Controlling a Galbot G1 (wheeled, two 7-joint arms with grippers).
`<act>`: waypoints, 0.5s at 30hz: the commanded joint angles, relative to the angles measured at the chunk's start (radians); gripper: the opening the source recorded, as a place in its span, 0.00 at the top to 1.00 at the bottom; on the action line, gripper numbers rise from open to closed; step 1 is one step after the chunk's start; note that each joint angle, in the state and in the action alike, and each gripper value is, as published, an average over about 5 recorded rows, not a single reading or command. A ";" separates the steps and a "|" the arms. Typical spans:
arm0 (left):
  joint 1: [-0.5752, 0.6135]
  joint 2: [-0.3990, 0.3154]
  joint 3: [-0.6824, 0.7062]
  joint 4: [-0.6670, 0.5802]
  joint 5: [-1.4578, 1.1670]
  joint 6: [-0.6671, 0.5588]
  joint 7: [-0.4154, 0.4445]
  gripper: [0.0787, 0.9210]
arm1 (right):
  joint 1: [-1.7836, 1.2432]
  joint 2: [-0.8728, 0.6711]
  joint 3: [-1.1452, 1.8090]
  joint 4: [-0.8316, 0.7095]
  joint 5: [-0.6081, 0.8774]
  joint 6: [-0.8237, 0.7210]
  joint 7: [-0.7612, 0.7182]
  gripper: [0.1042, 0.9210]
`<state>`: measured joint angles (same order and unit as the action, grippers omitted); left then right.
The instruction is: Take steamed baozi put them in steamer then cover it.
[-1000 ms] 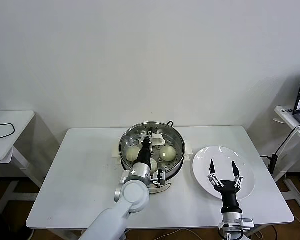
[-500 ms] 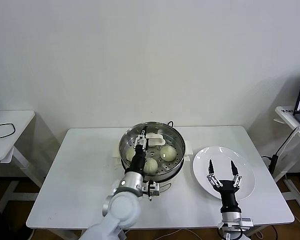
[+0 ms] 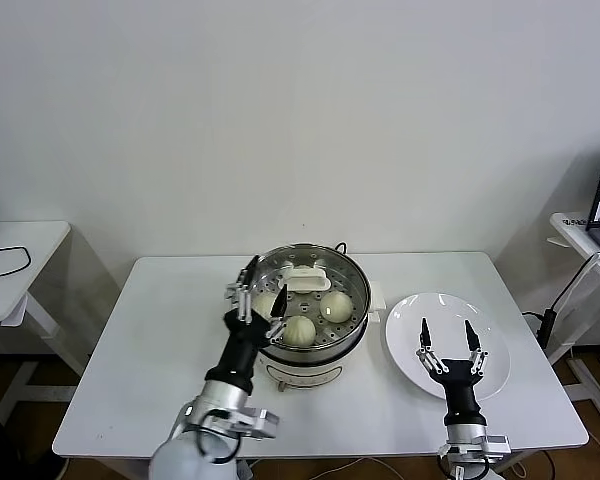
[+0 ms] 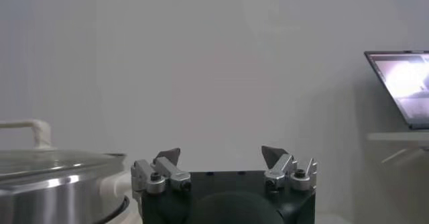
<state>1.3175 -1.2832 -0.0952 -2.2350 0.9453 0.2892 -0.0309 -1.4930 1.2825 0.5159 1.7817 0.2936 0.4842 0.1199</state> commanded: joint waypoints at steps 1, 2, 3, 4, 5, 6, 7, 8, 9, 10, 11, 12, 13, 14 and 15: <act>0.154 -0.143 -0.333 -0.001 -0.621 -0.302 -0.094 0.12 | -0.010 -0.004 0.000 0.095 0.010 -0.119 0.021 0.12; 0.153 -0.157 -0.350 0.022 -0.637 -0.314 -0.083 0.12 | -0.011 -0.005 0.000 0.102 0.013 -0.123 0.020 0.12; 0.152 -0.169 -0.366 0.044 -0.652 -0.323 -0.072 0.12 | -0.013 -0.005 0.000 0.110 0.016 -0.129 0.020 0.12; 0.154 -0.179 -0.379 0.063 -0.669 -0.332 -0.063 0.12 | -0.015 -0.005 0.001 0.117 0.019 -0.135 0.020 0.12; 0.156 -0.187 -0.393 0.082 -0.686 -0.341 -0.054 0.12 | -0.017 -0.004 0.002 0.124 0.020 -0.142 0.020 0.12; 0.159 -0.193 -0.404 0.098 -0.699 -0.347 -0.045 0.12 | -0.020 -0.004 0.002 0.130 0.019 -0.149 0.021 0.12; 0.163 -0.197 -0.414 0.114 -0.709 -0.356 -0.037 0.12 | -0.022 -0.003 0.002 0.137 0.018 -0.153 0.022 0.12; 0.167 -0.200 -0.421 0.125 -0.714 -0.364 -0.032 0.12 | -0.024 -0.003 0.002 0.142 0.017 -0.156 0.023 0.12; 0.171 -0.201 -0.427 0.135 -0.718 -0.372 -0.026 0.12 | -0.026 -0.002 0.001 0.146 0.018 -0.156 0.023 0.12; 0.176 -0.202 -0.430 0.143 -0.720 -0.379 -0.021 0.12 | -0.028 -0.002 0.001 0.150 0.019 -0.156 0.023 0.12; 0.181 -0.202 -0.433 0.150 -0.722 -0.386 -0.017 0.12 | -0.029 -0.001 0.000 0.153 0.021 -0.156 0.023 0.12; 0.186 -0.202 -0.434 0.153 -0.723 -0.390 -0.013 0.12 | -0.030 0.000 0.000 0.154 0.021 -0.156 0.023 0.12; 0.191 -0.202 -0.434 0.156 -0.725 -0.394 -0.009 0.12 | -0.030 0.001 0.001 0.156 0.022 -0.157 0.022 0.12; 0.196 -0.201 -0.433 0.157 -0.728 -0.396 -0.008 0.12 | -0.031 0.003 0.001 0.157 0.021 -0.158 0.022 0.12; 0.200 -0.201 -0.433 0.158 -0.731 -0.396 -0.006 0.12 | -0.031 0.004 0.001 0.158 0.020 -0.159 0.021 0.12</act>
<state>1.4557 -1.4285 -0.4054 -2.1534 0.4101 0.0069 -0.0596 -1.5192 1.2824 0.5162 1.8937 0.3077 0.3677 0.1377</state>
